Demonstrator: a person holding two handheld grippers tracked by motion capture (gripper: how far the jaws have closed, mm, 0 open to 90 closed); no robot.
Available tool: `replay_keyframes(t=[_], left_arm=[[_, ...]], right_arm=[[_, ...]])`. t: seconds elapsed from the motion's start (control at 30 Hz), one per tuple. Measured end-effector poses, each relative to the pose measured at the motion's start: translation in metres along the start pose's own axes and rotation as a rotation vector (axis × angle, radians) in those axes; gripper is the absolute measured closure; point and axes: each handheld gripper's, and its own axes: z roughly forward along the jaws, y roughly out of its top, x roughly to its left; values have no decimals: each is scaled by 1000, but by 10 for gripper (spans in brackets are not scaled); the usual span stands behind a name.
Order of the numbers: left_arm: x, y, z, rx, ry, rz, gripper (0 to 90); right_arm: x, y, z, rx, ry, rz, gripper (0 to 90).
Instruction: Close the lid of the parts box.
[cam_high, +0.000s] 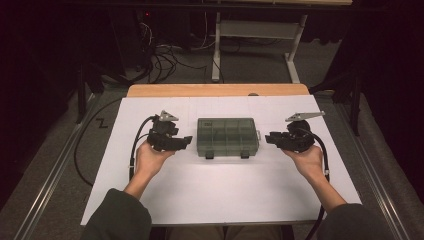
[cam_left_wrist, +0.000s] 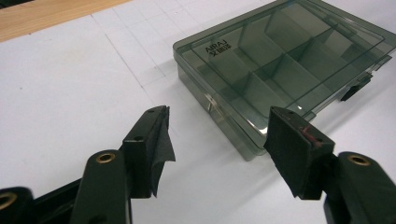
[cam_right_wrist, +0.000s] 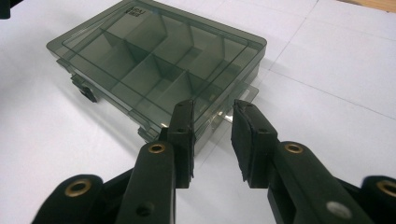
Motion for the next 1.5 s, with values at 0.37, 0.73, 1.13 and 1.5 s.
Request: replay_keyframes(t=[0.37, 0.73, 1.13, 1.5], left_arm=[[1, -11, -11, -32, 8, -1, 388], [5, -23, -18, -64, 12, -18, 384], [6, -33, -24, -79, 12, -28, 380], [5, -42, -27, -95, 22, -23, 380]], right_arm=[[3, -9, -11, -41, 17, 0, 685], [3, -18, -19, -75, 16, 5, 667], [1, -31, -27, -102, 16, 13, 642], [1, -38, -31, -122, 14, 21, 632]])
